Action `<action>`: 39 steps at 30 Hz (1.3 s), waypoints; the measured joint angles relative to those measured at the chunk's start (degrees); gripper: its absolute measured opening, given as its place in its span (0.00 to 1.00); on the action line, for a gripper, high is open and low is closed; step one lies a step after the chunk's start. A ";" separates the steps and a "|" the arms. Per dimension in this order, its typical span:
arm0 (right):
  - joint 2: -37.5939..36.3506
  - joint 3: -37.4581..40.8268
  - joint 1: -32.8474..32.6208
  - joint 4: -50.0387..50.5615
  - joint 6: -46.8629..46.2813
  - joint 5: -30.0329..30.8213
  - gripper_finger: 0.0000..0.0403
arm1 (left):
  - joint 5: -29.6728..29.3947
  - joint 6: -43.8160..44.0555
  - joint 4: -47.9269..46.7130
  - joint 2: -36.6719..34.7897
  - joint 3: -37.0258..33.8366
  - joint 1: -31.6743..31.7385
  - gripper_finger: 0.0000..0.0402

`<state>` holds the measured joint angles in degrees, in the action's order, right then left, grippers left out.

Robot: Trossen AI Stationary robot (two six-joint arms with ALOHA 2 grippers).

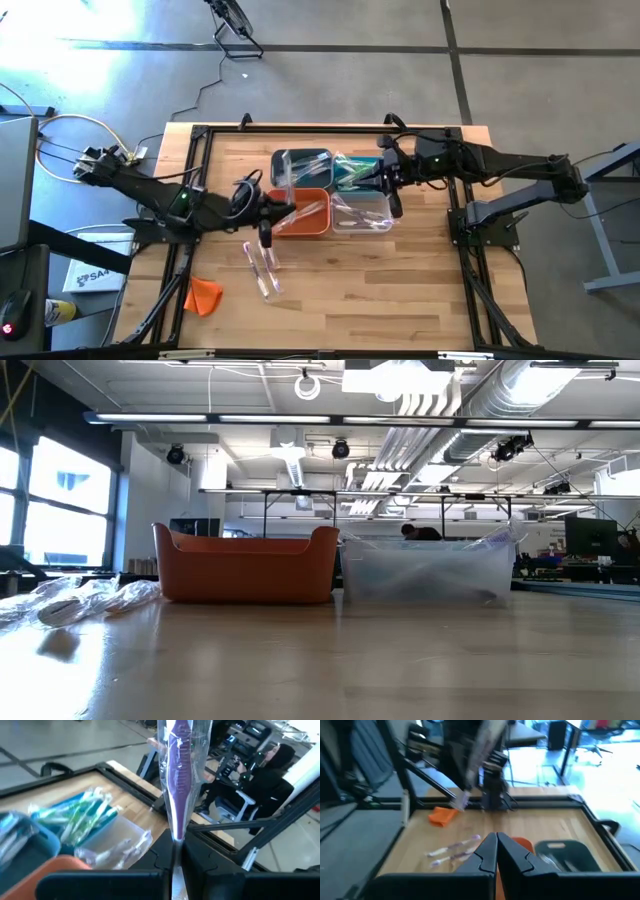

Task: Pick & Place Toothbrushes
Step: Put the purple toothbrush into the transparent bin

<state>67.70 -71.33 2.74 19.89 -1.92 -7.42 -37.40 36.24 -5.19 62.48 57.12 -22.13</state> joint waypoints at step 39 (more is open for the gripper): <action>16.39 0.02 -0.89 -27.36 -17.87 -10.54 0.55 | 10.39 -6.32 10.21 10.80 0.05 6.38 0.04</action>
<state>84.09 -71.31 1.85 -7.47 -19.78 -17.96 -27.02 29.92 5.02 73.28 57.18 -15.75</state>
